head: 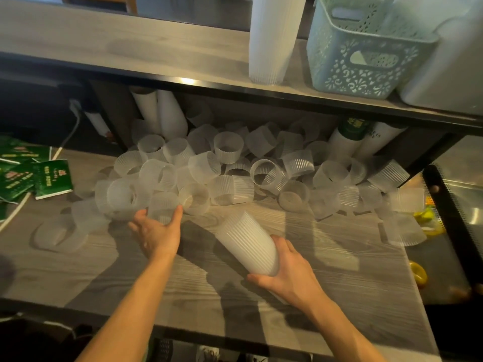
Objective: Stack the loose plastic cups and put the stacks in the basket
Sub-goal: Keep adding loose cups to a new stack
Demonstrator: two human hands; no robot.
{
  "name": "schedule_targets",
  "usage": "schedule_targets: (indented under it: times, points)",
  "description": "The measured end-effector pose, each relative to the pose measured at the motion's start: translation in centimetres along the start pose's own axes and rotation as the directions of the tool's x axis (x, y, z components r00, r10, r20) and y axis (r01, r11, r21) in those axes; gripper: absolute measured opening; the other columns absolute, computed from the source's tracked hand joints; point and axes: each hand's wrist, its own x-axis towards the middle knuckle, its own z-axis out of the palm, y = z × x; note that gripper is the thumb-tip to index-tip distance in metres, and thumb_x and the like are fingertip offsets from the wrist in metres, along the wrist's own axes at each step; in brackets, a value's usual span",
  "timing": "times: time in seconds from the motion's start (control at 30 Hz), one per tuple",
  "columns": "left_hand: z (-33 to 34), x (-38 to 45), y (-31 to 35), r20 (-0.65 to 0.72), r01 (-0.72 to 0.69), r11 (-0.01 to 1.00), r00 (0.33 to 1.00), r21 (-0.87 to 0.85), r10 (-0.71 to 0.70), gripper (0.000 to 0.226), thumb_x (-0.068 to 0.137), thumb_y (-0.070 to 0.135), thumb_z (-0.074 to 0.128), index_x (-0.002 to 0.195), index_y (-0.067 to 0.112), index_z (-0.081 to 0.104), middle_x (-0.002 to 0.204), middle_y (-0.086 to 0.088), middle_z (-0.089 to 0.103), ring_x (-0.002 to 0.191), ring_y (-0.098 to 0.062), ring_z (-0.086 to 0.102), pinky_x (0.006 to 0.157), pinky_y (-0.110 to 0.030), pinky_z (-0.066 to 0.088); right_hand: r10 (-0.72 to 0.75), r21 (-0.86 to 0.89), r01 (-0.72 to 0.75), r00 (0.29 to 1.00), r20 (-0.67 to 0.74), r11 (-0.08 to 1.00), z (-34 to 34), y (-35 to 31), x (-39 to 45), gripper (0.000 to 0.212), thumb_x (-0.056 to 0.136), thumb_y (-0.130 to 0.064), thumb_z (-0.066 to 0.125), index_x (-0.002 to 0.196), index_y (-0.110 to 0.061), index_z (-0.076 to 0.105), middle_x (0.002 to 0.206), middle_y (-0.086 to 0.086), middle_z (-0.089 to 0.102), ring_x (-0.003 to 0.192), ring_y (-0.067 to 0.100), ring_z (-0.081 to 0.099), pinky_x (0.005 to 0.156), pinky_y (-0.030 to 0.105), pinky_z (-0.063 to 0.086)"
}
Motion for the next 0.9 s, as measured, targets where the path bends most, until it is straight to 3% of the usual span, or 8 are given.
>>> schedule_targets:
  times: [0.13, 0.27, 0.47, 0.57, 0.67, 0.73, 0.8, 0.9]
  points:
    - [1.2, 0.5, 0.1, 0.007, 0.059, 0.996, 0.998, -0.062, -0.059, 0.092, 0.071, 0.050, 0.081, 0.137, 0.008, 0.034, 0.138, -0.015, 0.037, 0.128, -0.037, 0.041, 0.100, -0.049, 0.041, 0.001, 0.001, -0.001, 1.000, 0.014, 1.000, 0.4, -0.5, 0.3, 0.094, 0.063, -0.071, 0.072, 0.138, -0.029, 0.032, 0.127, -0.008, 0.049, 0.110, 0.018, 0.056, 0.087, 0.035, 0.049]
    - [1.5, 0.5, 0.0, 0.056, 0.085, 0.987, 0.995, -0.136, -0.078, 0.085, 0.077, 0.045, 0.078, 0.141, 0.013, 0.032, 0.139, -0.013, 0.050, 0.127, -0.035, 0.048, 0.102, -0.046, 0.041, 0.006, 0.008, -0.006, 1.000, 0.016, 1.000, 0.6, -0.6, 0.3, 0.093, 0.063, -0.071, 0.073, 0.136, -0.030, 0.033, 0.127, -0.009, 0.049, 0.109, 0.017, 0.056, 0.088, 0.036, 0.050]
    - [-0.4, -1.4, -1.5, 0.107, 0.031, 0.979, 0.994, -0.200, -0.010, 0.076, 0.086, 0.045, 0.070, 0.145, 0.016, 0.032, 0.142, -0.008, 0.044, 0.126, -0.031, 0.049, 0.098, -0.041, 0.042, 0.026, 0.021, -0.025, 1.000, -0.009, 0.999, 0.4, -0.1, 0.2, 0.093, 0.063, -0.071, 0.073, 0.136, -0.031, 0.033, 0.125, -0.011, 0.047, 0.106, 0.014, 0.054, 0.084, 0.032, 0.048]
    - [-2.2, -3.0, -2.6, 0.145, -0.066, 0.948, 0.983, -0.310, 0.116, 0.071, 0.090, 0.038, 0.068, 0.148, 0.026, 0.029, 0.144, -0.007, 0.042, 0.125, -0.028, 0.050, 0.097, -0.040, 0.044, 0.033, 0.027, -0.033, 0.999, -0.009, 0.999, 0.2, 0.2, 0.2, 0.093, 0.064, -0.069, 0.074, 0.137, -0.030, 0.033, 0.125, -0.009, 0.047, 0.107, 0.015, 0.054, 0.087, 0.033, 0.048]
    - [-3.9, -3.5, -2.4, 0.266, -0.114, 0.933, 0.940, -0.342, 0.212, 0.077, 0.087, 0.056, 0.061, 0.151, 0.042, 0.021, 0.151, -0.002, 0.038, 0.130, -0.023, 0.046, 0.103, -0.042, 0.043, 0.017, 0.013, -0.018, 1.000, 0.018, 1.000, 0.1, 0.2, 0.3, 0.093, 0.065, -0.068, 0.075, 0.138, -0.028, 0.034, 0.125, -0.009, 0.048, 0.107, 0.014, 0.054, 0.088, 0.034, 0.048]
    - [-4.7, -3.8, -1.3, 0.364, -0.114, 0.922, 0.895, -0.371, 0.257, 0.082, 0.078, 0.069, 0.055, 0.149, 0.051, 0.018, 0.152, 0.002, 0.036, 0.126, -0.020, 0.050, 0.096, -0.038, 0.049, -0.007, -0.005, 0.007, 0.999, 0.043, 1.000, 0.2, -0.1, 0.4, 0.093, 0.063, -0.069, 0.075, 0.138, -0.029, 0.034, 0.123, -0.010, 0.048, 0.107, 0.014, 0.055, 0.087, 0.033, 0.048]
    - [-5.1, -4.1, 0.1, 0.431, -0.118, 0.897, 0.845, -0.427, 0.316, 0.079, 0.077, 0.067, 0.052, 0.148, 0.052, 0.020, 0.151, 0.005, 0.036, 0.121, -0.015, 0.053, 0.084, -0.027, 0.050, -0.033, -0.013, 0.034, 0.997, 0.066, 0.999, 0.3, -0.5, 0.5, 0.093, 0.062, -0.070, 0.074, 0.137, -0.031, 0.033, 0.121, -0.012, 0.047, 0.105, 0.014, 0.056, 0.087, 0.032, 0.048]
    - [-5.4, -4.7, 1.5, 0.513, -0.143, 0.872, 0.759, -0.468, 0.400, 0.070, 0.079, 0.064, 0.051, 0.145, 0.054, 0.028, 0.146, 0.011, 0.039, 0.118, 0.003, 0.052, 0.096, -0.027, 0.046, -0.072, -0.015, 0.074, 0.994, 0.085, 0.997, 0.3, -1.2, 0.6, 0.093, 0.063, -0.069, 0.074, 0.138, -0.032, 0.033, 0.121, -0.012, 0.046, 0.106, 0.014, 0.055, 0.089, 0.033, 0.049]
